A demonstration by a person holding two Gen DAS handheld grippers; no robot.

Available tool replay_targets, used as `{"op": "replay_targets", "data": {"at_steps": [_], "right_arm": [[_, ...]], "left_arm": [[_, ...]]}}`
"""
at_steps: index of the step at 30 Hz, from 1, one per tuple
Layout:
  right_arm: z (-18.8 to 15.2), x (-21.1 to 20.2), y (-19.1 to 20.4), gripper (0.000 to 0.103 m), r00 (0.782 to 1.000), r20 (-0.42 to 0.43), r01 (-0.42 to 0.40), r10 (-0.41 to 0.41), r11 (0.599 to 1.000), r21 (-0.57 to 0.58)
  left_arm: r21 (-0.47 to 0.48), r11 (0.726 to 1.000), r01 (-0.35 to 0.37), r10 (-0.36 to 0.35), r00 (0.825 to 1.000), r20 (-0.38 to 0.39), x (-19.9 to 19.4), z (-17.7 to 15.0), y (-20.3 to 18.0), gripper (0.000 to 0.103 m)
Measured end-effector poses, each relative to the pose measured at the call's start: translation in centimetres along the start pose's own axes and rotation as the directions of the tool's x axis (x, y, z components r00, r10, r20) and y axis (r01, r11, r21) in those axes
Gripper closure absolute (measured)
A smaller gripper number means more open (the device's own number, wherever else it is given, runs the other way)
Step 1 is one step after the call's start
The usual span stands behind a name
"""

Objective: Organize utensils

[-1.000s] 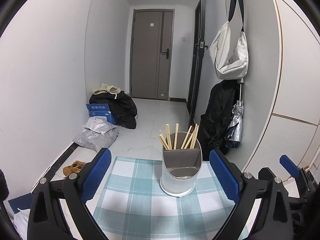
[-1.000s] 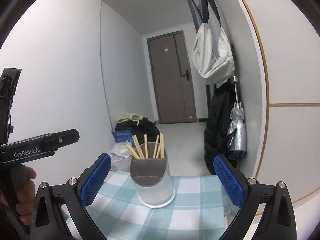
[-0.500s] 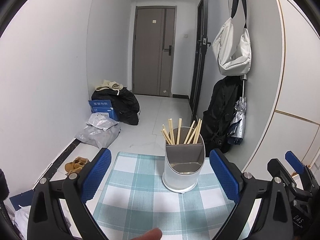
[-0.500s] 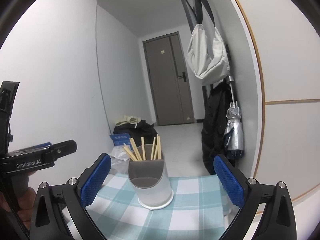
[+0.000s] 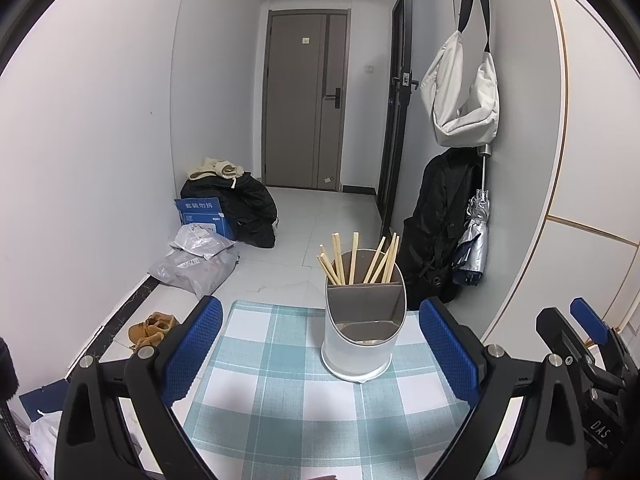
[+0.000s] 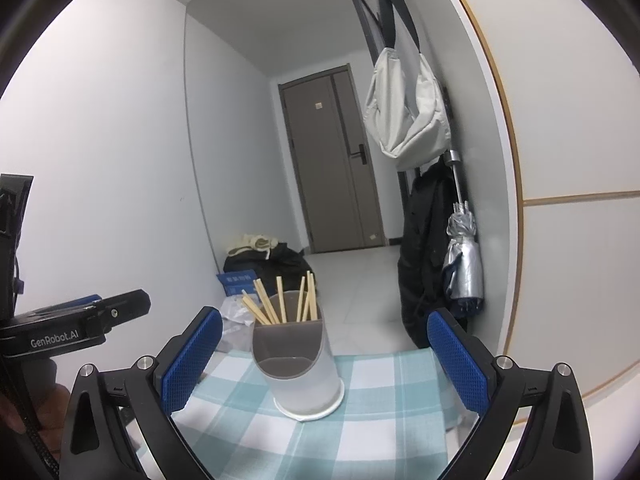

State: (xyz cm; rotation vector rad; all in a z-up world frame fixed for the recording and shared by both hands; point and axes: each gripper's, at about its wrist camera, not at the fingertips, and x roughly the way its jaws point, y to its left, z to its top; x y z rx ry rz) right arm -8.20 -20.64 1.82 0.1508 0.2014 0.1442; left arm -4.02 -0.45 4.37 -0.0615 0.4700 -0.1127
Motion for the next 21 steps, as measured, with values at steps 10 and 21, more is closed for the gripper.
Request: {"op": "replay_targets", "data": {"at_steps": [10, 21], "right_arm": [[0.04, -0.10, -0.02, 0.000, 1.000, -0.003, 0.013, -0.013, 1.000, 0.001], [0.05, -0.26, -0.12, 0.000, 1.000, -0.006, 0.014, -0.014, 1.000, 0.002]], "left_arm": [[0.011, 1.000, 0.010, -0.010, 1.000, -0.003, -0.06, -0.16, -0.27, 0.007], [0.015, 1.000, 0.007, -0.007, 1.000, 0.012, -0.33, -0.06, -0.41, 0.007]]}}
